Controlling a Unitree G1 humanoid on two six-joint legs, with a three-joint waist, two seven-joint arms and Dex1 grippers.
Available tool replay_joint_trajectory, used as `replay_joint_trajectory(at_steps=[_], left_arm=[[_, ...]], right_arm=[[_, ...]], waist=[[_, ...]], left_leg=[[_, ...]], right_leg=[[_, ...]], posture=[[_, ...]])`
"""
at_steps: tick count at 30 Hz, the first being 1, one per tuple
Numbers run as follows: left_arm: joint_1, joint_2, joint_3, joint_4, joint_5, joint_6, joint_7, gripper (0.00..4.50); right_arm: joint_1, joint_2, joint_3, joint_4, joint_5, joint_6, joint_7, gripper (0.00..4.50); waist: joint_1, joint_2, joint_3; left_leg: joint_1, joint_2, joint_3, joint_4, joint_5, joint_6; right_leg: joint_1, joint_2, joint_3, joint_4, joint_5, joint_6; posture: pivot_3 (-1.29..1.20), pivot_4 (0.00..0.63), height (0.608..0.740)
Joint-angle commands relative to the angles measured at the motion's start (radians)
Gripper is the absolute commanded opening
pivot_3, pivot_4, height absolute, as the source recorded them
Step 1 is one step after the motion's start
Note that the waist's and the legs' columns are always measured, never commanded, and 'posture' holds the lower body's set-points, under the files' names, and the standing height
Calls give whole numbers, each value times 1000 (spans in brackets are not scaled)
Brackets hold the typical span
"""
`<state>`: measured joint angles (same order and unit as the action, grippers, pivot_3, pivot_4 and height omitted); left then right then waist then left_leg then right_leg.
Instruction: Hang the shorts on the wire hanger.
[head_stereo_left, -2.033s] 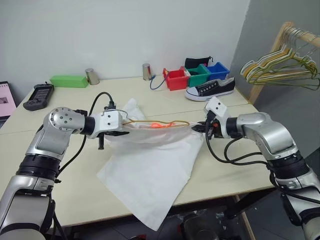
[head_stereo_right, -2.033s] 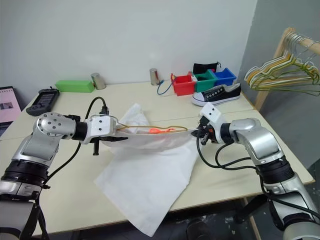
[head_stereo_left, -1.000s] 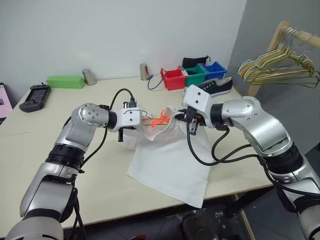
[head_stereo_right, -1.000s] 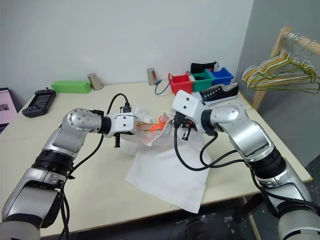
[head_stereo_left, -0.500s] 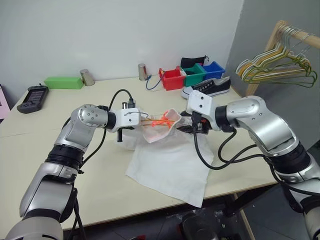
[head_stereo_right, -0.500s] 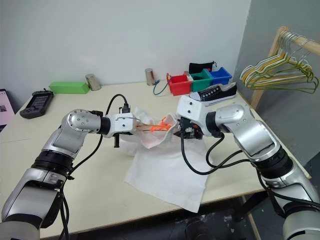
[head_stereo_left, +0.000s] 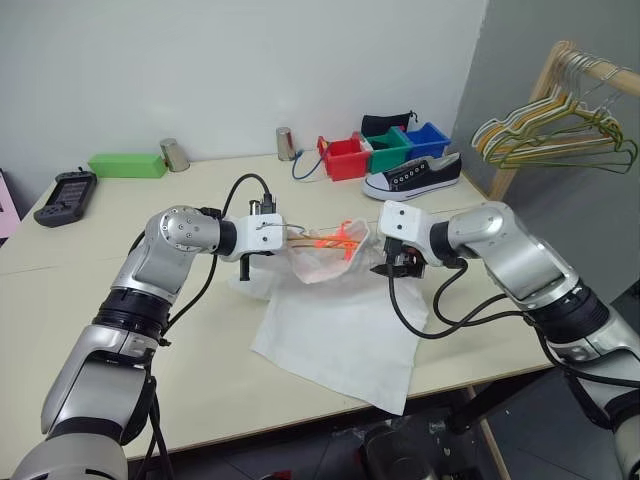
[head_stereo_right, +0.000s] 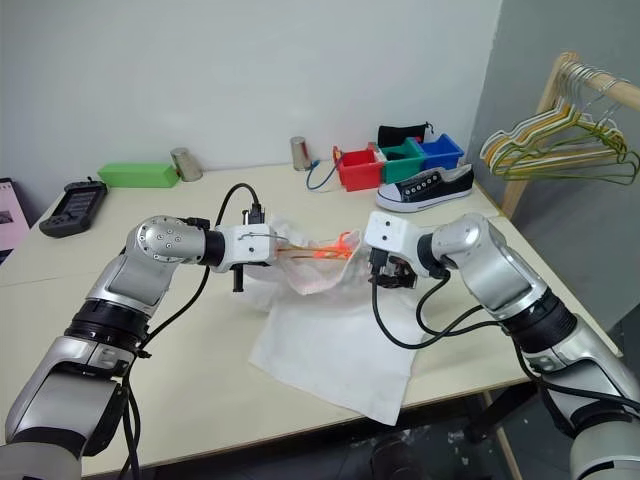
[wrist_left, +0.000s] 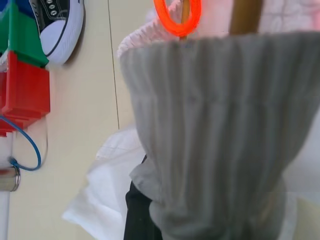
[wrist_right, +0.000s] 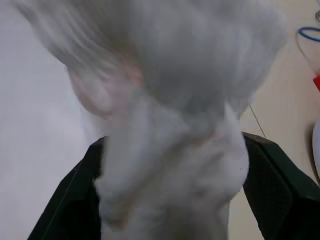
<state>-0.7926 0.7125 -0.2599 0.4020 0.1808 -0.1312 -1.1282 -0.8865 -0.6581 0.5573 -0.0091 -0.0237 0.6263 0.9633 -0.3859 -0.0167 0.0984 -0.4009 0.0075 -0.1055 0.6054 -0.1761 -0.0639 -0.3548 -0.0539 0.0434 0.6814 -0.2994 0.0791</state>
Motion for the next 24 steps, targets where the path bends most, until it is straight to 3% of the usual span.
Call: replay_joint_trajectory(at_steps=[1, 4, 7, 20, 24], left_arm=[[-15, 11, 21, -61, -14, 14, 3, 0], [-9, 15, 24, -78, -14, 25, 5, 0], [1, 24, 28, -94, -14, 35, 7, 0], [-22, 22, 30, -88, -6, 31, 19, 0], [-30, 23, 27, -76, -2, 21, 23, 0]], right_arm=[[-54, 9, 30, 76, -103, -143, 1, 3545], [-62, 27, 32, 140, -143, -204, -6, 3545], [-64, 46, 14, 179, -162, -242, -9, 3107], [-46, 61, -10, 241, -221, -338, 1, 58], [-43, 61, -19, 249, -228, -347, 3, 58]], waist=[[0, 0, 0], [1, 0, 0], [4, 0, 0], [28, 0, 0], [26, 0, 0]], left_leg=[[0, 0, 0, 0, 0, 0], [0, 0, 0, 0, 0, 0], [0, 0, 0, 0, 0, 0], [1, -1, -1, 0, 0, 0], [1, -1, -1, 0, 0, 0]], right_leg=[[0, 0, 0, 0, 0, 0], [0, 0, 0, 0, 0, 0], [1, 0, 0, 0, 0, 0], [1, 0, 0, 0, 0, 0], [1, 0, 0, 0, 0, 0]], posture=[[-292, 26, 740], [-280, 23, 740], [-277, 22, 740], [-274, 12, 740], [-277, 7, 740]])
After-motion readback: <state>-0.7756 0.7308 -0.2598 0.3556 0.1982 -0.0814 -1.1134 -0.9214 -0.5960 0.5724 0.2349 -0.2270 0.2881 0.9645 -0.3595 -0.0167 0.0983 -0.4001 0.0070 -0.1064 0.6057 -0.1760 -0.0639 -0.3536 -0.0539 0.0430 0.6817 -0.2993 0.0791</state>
